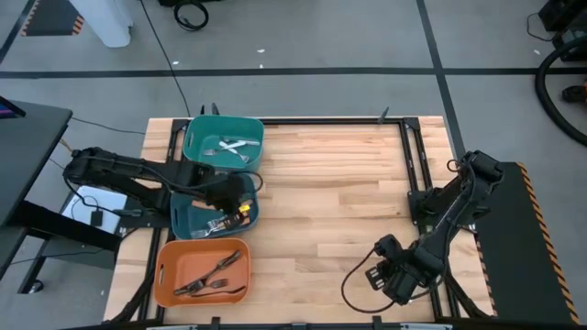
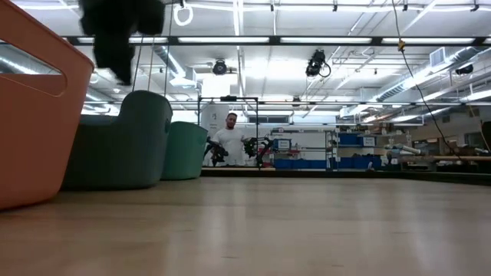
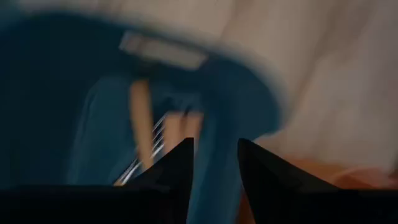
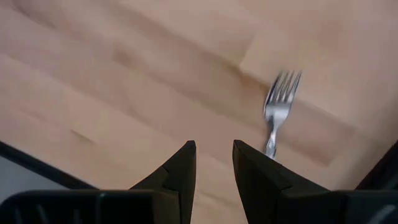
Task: Sort silverware by color (type)
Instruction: Put the white fork into the green bin
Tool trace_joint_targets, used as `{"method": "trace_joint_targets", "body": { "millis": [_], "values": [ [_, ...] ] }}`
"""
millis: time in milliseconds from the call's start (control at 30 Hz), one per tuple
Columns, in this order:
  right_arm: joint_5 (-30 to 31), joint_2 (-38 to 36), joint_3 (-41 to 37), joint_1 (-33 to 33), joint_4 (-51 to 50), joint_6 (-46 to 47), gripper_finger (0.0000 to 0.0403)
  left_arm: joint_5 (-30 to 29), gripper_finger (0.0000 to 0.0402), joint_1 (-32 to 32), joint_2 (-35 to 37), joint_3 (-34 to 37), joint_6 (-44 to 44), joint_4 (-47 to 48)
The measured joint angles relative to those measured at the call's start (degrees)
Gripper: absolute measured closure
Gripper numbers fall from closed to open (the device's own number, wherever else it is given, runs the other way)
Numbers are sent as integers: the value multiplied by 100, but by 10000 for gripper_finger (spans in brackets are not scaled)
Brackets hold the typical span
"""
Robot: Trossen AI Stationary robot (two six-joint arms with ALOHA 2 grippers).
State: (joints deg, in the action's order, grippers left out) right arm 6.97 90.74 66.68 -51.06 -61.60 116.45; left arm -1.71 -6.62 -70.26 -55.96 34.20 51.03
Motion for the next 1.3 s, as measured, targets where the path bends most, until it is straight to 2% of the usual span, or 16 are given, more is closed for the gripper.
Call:
{"method": "trace_joint_targets", "body": {
  "millis": [100, 267, 433, 667, 1133, 1300],
  "values": [
    [-287, 0, -440, -141, 654, 219, 290, 48, 267, -15, 0, -492, -26, -211],
    [-373, 0, -1069, -389, 1681, 666, 290, 48, 267, -124, 0, -1282, -170, -756],
    [-721, 0, -1441, -573, 1864, 1010, 290, 52, 267, -326, 2, -1795, -553, -1495],
    [-816, 1, -1723, -711, 1910, 1149, 290, 54, 267, -570, 2, -1913, -833, -2300],
    [-880, -26, -2506, -700, 2665, 1153, 291, 50, 267, -581, 0, -1911, -850, -2234],
    [-1126, -39, -2633, -629, 2684, 1287, 320, 10, 267, -568, 1, -1911, -1026, -2234]
  ]
}}
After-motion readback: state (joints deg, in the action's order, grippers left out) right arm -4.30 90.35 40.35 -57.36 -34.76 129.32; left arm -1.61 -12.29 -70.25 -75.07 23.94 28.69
